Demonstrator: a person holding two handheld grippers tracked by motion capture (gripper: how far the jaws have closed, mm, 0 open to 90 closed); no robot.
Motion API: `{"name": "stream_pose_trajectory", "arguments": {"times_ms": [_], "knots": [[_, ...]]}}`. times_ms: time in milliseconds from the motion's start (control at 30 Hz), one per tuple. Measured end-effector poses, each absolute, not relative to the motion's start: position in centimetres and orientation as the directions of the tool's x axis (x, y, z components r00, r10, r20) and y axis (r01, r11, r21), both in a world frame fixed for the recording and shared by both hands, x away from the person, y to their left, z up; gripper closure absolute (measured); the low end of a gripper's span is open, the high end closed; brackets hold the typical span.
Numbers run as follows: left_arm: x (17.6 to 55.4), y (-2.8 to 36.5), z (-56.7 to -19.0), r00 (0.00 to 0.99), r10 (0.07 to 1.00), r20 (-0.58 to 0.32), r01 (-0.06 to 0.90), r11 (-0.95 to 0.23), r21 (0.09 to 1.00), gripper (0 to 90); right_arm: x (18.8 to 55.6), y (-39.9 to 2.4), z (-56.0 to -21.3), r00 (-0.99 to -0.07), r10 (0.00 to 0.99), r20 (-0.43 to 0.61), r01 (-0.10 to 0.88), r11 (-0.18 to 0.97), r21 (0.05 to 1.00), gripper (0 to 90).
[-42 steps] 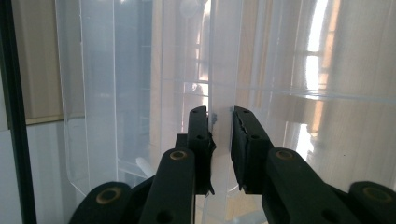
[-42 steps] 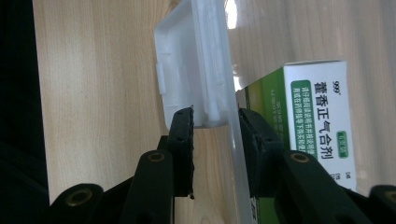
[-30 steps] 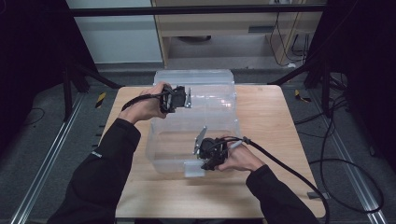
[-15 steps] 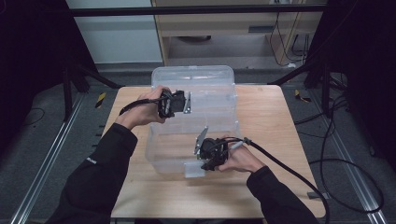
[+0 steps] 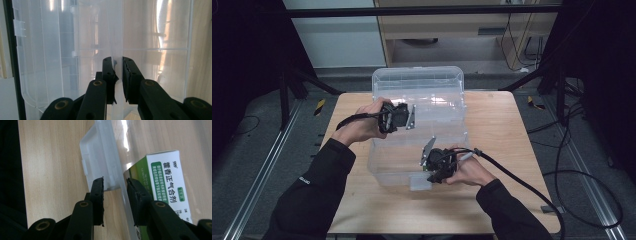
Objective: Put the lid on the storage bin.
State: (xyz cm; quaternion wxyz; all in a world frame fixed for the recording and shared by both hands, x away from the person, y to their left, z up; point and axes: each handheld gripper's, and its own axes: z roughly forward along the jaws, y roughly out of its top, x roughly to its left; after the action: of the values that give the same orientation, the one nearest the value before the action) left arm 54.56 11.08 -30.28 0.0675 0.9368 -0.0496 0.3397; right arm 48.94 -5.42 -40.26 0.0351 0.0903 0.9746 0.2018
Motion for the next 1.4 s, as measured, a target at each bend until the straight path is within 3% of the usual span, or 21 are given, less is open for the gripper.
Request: {"name": "stream_pose_trajectory", "arguments": {"times_ms": [1400], "knots": [[50.0, 12.2, -31.8, 0.753, -0.006, 0.657, -0.124, -0.983, 0.134, 79.8, 48.8, -5.7, -40.2, -0.98, 0.194, -0.033, 0.163, 0.894, 0.418, 66.1]]}}
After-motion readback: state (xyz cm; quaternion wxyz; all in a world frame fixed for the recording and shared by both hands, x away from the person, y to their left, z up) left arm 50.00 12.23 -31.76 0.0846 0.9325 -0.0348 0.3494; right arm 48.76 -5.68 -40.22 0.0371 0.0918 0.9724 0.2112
